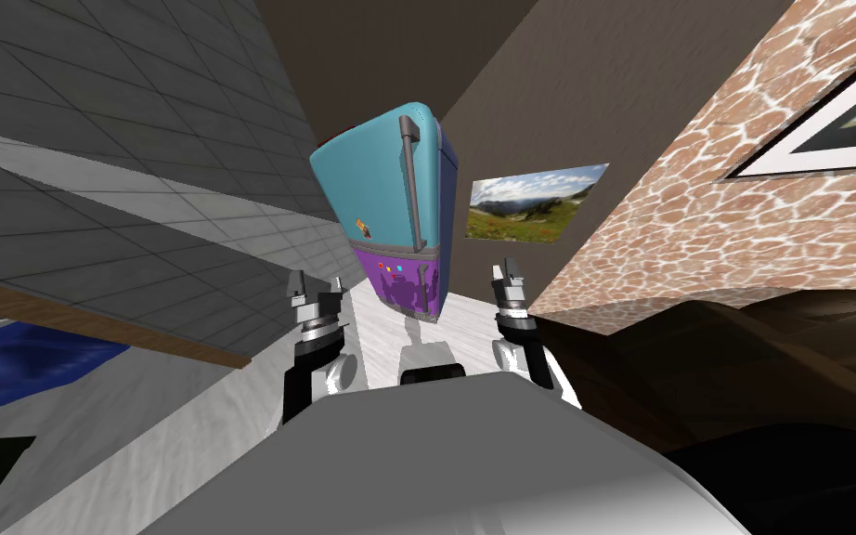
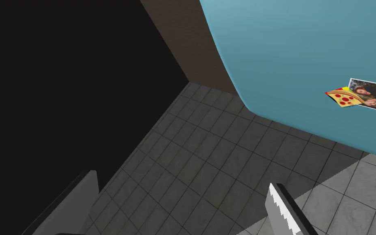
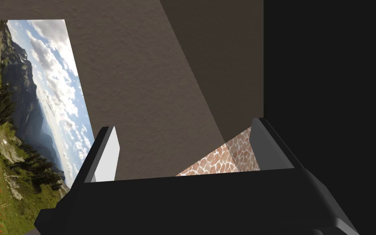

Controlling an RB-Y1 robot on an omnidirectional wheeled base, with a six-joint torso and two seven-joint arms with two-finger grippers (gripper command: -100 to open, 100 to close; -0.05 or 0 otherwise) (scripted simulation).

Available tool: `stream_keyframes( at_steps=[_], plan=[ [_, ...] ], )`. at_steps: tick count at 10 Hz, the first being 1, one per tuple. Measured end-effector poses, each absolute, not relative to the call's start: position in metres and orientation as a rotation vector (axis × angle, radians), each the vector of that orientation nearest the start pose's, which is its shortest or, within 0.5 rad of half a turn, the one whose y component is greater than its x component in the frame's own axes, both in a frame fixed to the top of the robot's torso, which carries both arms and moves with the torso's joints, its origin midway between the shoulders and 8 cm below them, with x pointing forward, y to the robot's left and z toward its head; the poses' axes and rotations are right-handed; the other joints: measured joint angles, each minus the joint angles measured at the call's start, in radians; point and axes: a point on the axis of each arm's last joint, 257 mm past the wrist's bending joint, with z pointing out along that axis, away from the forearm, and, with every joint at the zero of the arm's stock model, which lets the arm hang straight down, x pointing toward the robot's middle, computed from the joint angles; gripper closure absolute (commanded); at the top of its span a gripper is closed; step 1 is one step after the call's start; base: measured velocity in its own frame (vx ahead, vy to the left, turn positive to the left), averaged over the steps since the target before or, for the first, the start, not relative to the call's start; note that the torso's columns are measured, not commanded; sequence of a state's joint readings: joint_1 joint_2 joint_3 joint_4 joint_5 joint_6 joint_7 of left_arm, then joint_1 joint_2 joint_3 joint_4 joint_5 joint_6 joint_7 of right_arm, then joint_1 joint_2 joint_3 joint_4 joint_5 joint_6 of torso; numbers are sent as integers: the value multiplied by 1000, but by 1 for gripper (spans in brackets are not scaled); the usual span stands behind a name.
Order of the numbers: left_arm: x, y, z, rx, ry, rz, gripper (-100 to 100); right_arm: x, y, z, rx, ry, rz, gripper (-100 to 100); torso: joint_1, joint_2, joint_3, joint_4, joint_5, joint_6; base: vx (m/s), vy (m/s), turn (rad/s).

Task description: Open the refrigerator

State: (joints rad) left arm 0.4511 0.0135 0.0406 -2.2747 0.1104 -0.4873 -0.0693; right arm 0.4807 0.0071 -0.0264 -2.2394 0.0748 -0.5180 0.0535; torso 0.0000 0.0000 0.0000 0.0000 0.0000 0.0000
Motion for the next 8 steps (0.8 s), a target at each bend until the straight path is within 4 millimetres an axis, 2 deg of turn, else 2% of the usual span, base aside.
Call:
stream_keyframes(
  at_steps=[2, 8],
  plan=[
    [346, 300, 37, -666, 551, -1291, 0, 350, -279, 16, 596, 665, 1186, 0, 0, 104, -209, 105, 0, 0, 0, 0, 0],
    [346, 300, 37, -665, 551, -1291, 0, 350, -279, 16, 596, 665, 1186, 0, 0, 544, -1087, 544, 0, 0, 0, 0, 0]
  ],
)
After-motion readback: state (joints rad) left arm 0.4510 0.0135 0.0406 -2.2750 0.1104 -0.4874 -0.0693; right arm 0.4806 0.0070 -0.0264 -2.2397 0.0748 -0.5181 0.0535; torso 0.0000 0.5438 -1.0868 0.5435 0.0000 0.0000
